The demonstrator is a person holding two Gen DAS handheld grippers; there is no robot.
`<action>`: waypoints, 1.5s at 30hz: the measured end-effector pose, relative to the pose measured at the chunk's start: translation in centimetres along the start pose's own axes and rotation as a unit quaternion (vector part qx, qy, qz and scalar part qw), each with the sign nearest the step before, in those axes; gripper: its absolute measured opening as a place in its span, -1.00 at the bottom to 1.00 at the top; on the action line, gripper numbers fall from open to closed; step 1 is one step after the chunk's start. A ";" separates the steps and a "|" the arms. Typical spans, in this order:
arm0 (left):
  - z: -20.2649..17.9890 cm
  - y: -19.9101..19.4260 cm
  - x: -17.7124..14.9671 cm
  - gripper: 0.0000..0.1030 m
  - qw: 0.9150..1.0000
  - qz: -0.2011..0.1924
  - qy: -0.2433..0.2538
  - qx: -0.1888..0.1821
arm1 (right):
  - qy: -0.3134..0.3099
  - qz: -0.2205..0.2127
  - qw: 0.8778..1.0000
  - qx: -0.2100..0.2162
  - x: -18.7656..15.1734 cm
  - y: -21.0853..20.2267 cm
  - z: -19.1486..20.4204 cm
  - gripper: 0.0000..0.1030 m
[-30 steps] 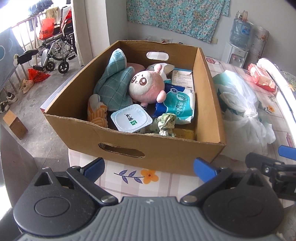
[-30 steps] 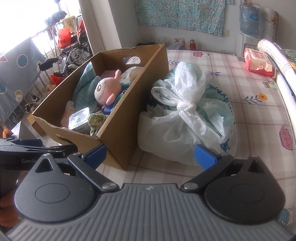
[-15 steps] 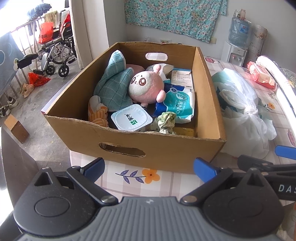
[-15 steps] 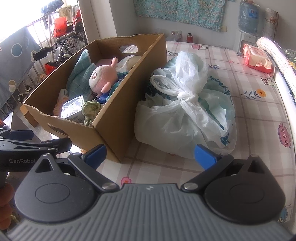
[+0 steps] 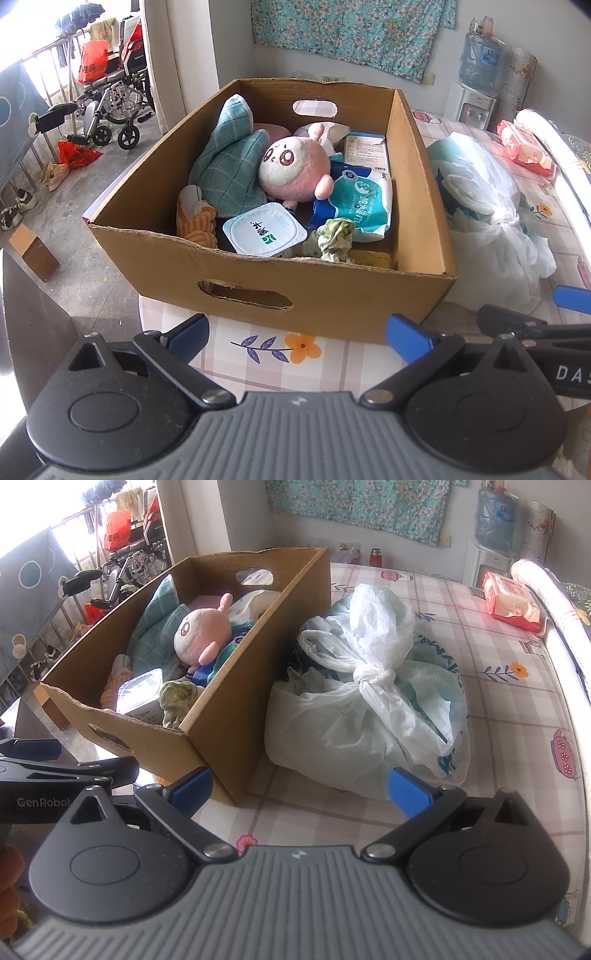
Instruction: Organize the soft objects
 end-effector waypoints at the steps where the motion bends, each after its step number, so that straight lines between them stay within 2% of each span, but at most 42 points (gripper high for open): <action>1: 0.0 0.0 0.0 0.99 1.000 0.000 0.000 0.000 | 0.000 0.000 1.000 0.000 0.0 0.0 0.0 0.98; 45: -0.1 0.3 0.0 0.97 1.000 0.003 0.000 0.001 | 0.004 0.001 1.000 -0.003 0.1 0.1 -0.2 0.98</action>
Point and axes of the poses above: each gripper's, at about its wrist camera, not at the fingertips, and y roughly the way its jaws point, z to its left, x to its top, the point moved 10 cm from there along y, roughly the way its jaws point, and after that the axes turned 6 degrees about -y, right-handed, at the moved point
